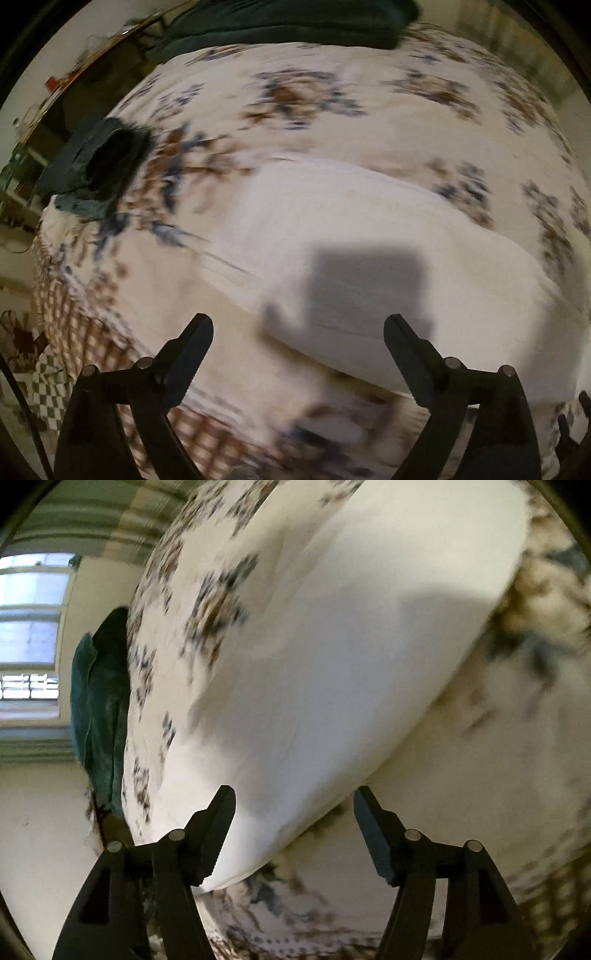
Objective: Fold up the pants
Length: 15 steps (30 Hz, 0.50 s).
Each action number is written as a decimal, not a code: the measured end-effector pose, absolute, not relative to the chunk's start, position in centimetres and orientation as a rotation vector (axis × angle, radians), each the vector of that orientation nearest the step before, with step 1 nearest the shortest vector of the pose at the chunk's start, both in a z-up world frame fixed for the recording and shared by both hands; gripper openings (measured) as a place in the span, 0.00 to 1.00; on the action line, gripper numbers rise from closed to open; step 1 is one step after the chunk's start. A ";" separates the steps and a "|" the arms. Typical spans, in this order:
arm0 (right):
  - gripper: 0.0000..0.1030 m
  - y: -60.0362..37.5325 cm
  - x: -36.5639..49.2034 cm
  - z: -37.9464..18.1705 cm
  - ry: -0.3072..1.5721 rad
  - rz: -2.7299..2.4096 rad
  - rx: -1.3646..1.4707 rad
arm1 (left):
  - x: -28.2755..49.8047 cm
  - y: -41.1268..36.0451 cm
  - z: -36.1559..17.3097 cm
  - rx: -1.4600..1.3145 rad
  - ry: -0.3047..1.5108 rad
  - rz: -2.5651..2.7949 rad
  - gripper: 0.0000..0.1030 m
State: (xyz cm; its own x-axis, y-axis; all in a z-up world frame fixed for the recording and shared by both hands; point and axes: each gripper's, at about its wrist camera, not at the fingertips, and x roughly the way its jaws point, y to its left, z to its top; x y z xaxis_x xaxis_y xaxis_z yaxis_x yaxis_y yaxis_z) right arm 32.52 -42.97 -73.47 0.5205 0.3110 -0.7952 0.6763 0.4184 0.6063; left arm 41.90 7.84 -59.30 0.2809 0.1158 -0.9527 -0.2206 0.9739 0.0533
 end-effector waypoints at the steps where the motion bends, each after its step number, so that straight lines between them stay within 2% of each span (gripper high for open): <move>1: 0.67 -44.3 32.0 -73.3 1.038 -0.324 1.171 | 41.9 6.0 -59.5 -0.096 1.258 0.199 0.92; 6: 0.67 -56.4 28.9 -74.2 0.914 -0.587 1.195 | 43.0 -4.3 -61.9 -0.092 1.292 0.077 0.92; 11: 0.67 -66.7 28.7 -79.7 0.789 -0.638 1.343 | 44.6 -13.1 -64.7 -0.021 1.324 0.027 0.92; 13: 0.62 -68.3 30.0 -81.0 0.748 -0.571 1.396 | 45.1 -15.0 -65.4 0.001 1.343 0.023 0.92; 14: 0.51 -68.7 31.4 -81.6 0.758 -0.509 1.409 | 45.2 -15.9 -65.6 0.012 1.349 0.027 0.92; 15: 0.18 -68.6 32.7 -81.8 0.783 -0.462 1.385 | 45.1 -16.7 -66.0 0.025 1.355 0.030 0.92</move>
